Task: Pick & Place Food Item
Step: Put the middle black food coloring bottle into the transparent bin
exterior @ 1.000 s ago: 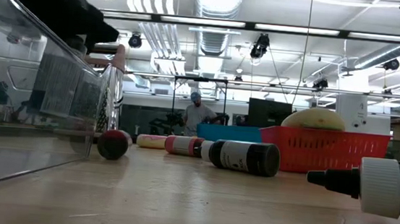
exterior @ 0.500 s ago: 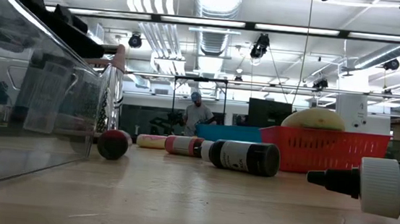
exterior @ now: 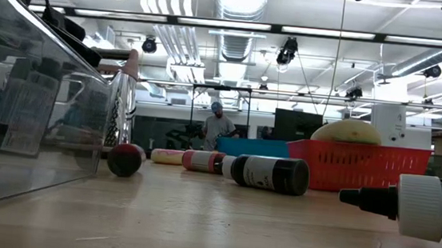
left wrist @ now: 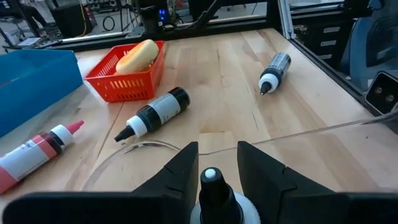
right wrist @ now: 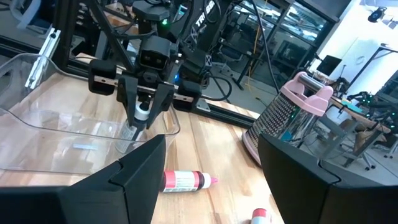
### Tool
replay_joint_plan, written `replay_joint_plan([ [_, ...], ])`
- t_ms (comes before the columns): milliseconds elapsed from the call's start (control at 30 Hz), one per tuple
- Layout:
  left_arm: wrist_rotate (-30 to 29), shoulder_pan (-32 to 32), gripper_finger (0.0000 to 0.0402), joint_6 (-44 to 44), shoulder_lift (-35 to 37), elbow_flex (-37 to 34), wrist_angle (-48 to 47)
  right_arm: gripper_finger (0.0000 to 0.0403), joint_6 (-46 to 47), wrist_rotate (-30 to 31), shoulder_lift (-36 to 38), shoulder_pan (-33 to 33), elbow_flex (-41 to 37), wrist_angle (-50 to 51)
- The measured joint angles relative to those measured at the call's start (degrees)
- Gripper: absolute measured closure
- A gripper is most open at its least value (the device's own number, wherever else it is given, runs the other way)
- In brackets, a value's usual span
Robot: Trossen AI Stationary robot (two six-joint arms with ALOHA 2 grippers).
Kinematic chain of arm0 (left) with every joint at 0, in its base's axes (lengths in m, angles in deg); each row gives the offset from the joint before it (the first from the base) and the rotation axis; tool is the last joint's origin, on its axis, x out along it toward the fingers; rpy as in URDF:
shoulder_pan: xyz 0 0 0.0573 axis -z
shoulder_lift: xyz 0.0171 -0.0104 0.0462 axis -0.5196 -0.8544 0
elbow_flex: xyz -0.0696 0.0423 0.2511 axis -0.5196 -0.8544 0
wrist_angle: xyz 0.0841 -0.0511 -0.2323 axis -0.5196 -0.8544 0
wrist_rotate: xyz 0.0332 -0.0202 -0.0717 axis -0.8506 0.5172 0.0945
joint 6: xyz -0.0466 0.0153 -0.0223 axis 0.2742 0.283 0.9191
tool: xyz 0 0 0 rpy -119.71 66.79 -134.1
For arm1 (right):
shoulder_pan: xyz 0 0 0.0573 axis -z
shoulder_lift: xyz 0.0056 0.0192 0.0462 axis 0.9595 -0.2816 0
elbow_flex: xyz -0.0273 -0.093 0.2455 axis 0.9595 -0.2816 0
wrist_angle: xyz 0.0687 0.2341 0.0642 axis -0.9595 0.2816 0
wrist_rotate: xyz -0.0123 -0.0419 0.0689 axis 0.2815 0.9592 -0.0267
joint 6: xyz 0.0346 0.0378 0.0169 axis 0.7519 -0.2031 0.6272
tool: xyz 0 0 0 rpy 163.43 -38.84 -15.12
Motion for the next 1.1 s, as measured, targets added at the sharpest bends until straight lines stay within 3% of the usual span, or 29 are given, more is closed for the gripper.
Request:
replay_joint_plan([
  [333,-4.24,2.05,0.0302,0.66,0.0,-0.96,0.02,0.0152,-0.41,-0.02,0.03,0.02,0.0,0.0],
  [1000,0.86,2.09,0.0302,0.86,0.0,-1.01,-1.08,0.0152,-1.3,0.24,0.26,0.02,0.0,-0.11],
  [1100,0.99,2.12,0.0276,0.85,0.0,-1.01,-0.69,0.0152,-1.3,0.26,0.26,0.02,0.0,-0.13],
])
